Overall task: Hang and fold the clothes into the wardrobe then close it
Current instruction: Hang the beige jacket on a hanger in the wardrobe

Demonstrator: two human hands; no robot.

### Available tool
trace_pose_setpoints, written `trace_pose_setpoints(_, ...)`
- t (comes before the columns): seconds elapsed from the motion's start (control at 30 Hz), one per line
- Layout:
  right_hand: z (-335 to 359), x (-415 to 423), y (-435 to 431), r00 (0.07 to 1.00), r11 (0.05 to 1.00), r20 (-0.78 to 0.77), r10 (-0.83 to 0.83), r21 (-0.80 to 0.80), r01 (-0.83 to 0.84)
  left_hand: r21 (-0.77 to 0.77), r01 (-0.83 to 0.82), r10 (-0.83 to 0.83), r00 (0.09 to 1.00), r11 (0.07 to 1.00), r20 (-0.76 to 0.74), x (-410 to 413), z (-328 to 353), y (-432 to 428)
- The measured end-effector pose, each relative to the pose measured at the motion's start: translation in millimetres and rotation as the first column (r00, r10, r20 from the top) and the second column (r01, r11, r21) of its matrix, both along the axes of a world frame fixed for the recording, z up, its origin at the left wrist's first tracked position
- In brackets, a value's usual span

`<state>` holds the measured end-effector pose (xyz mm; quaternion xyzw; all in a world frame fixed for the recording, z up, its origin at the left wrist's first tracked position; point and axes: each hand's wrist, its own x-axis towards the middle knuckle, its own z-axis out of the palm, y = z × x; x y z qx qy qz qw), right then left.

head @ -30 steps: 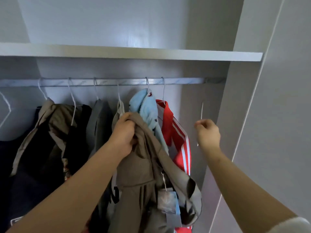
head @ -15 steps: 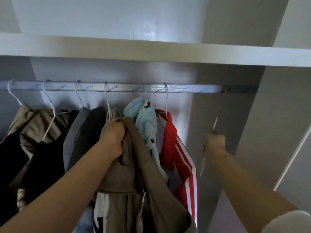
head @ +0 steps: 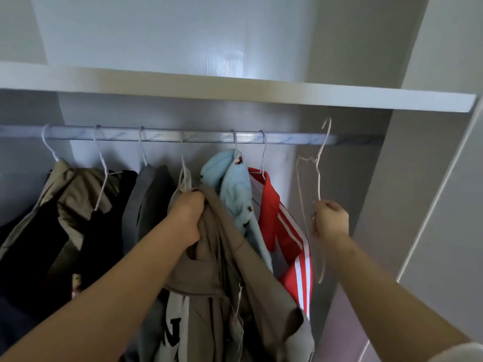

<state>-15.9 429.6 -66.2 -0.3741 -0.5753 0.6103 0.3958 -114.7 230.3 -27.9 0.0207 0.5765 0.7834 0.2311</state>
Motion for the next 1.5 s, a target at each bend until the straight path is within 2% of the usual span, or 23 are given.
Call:
trace_pose_setpoints(0.2,-22,62,-71,0.996,1.0,-0.09,0.014,0.001,-0.014,-0.037,0.138,-0.136,0.99,0.99,0.044,44,-11,-57)
trace_pose_setpoints(0.3,-44,98,-103,0.982,0.999,-0.187,0.029,-0.036,-0.036,-0.043,0.149,-0.147,0.988,0.988,0.046,66,-19,-82)
trace_pose_setpoints(0.43,-67,145,-135,0.975,0.998,-0.217,0.051,-0.022,-0.057,-0.089,0.161,-0.157,0.986,0.983,0.05,98,-30,-108)
trace_pose_setpoints(0.57,-62,178,-152,0.982,0.981,-0.092,0.164,-0.088,-0.172,-0.171,0.147,-0.153,0.988,0.974,-0.021,131,-40,-124)
trace_pose_setpoints(0.67,-60,204,-163,0.976,0.978,0.071,0.208,-0.042,-0.205,-0.292,0.112,-0.158,0.978,0.95,-0.14,151,-48,-136)
trace_pose_setpoints(0.8,-62,244,-177,0.974,0.975,0.042,0.223,0.003,-0.224,-0.381,0.082,-0.171,0.964,0.921,-0.205,184,-55,-151)
trace_pose_setpoints(0.93,-72,265,-205,0.895,0.89,0.165,0.414,0.132,-0.436,-0.419,0.094,-0.218,0.941,0.903,-0.26,231,-61,-160)
trace_pose_setpoints(1.07,-84,266,-249,0.744,0.715,0.21,0.635,0.206,-0.668,-0.429,0.041,-0.216,0.904,0.903,-0.368,266,-65,-171)
trace_pose_setpoints(1.13,-85,263,-269,0.73,0.676,0.24,0.64,0.276,-0.683,-0.44,0.038,-0.243,0.875,0.897,-0.42,276,-62,-178)
trace_pose_setpoints(1.2,-78,258,-280,0.789,0.706,0.25,0.561,0.354,-0.614,-0.47,0.033,-0.284,0.833,0.882,-0.474,278,-57,-187)
trace_pose_setpoints(1.27,-68,253,-280,0.837,0.752,0.206,0.508,0.368,-0.547,-0.498,0.001,-0.302,0.796,0.867,-0.524,276,-50,-198)
trace_pose_setpoints(1.4,-45,248,-284,0.87,0.783,0.102,0.483,0.395,-0.481,-0.607,-0.216,-0.348,0.655,0.764,-0.671,264,-41,-223)
trace_pose_setpoints(1.5,-33,243,-294,0.881,0.766,0.072,0.467,0.464,-0.444,-0.602,-0.335,-0.365,0.555,0.725,-0.747,254,-38,-235)
